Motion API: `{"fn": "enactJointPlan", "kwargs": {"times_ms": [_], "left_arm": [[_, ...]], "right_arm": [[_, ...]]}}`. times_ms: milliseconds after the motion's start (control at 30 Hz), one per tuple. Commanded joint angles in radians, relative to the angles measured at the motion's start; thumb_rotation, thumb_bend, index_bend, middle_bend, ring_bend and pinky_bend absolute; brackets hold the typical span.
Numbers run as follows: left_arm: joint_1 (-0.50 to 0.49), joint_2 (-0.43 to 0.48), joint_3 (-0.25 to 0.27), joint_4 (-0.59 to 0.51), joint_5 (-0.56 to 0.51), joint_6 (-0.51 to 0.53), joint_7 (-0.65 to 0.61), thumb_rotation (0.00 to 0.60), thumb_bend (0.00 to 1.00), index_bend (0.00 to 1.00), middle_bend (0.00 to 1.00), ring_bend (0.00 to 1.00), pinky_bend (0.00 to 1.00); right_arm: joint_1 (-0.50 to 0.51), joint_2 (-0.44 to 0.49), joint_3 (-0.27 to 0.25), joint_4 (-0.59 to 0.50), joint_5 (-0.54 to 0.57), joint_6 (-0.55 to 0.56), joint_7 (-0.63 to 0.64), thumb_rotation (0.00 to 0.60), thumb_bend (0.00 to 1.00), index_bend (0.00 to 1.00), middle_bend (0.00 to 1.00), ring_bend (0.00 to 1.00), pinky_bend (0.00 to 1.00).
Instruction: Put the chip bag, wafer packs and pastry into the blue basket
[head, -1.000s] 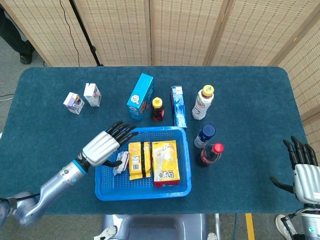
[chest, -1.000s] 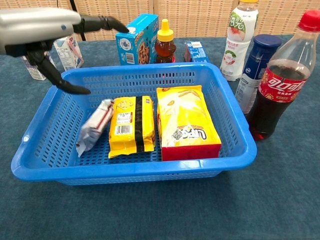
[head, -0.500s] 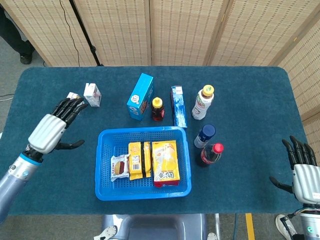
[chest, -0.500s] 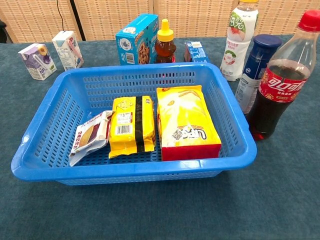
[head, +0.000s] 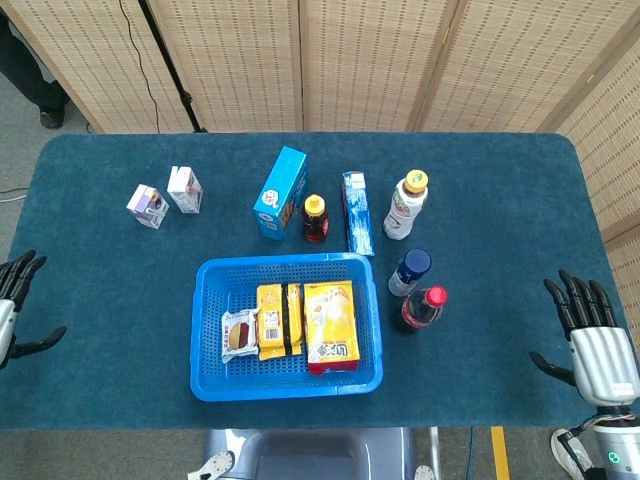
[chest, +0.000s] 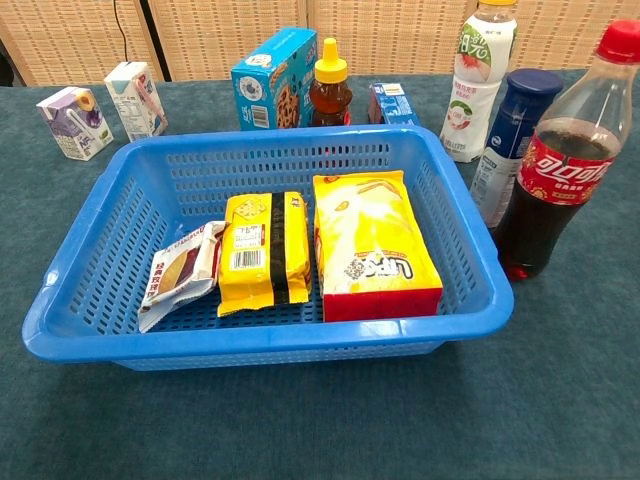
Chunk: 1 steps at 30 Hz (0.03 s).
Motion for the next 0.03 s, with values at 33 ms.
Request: {"fn": "enactJointPlan", "kwargs": {"times_ms": [33], "left_arm": [[0.056,-0.010,0.030,0.001,0.000,0.035,-0.025,0.600,0.18,0.00,0.00,0.00,0.00]], "right_arm": [[-0.004,0.005,-0.005,0.000,-0.008,0.013,0.010,0.600,0.00,0.00,0.00,0.00,0.00]]}}
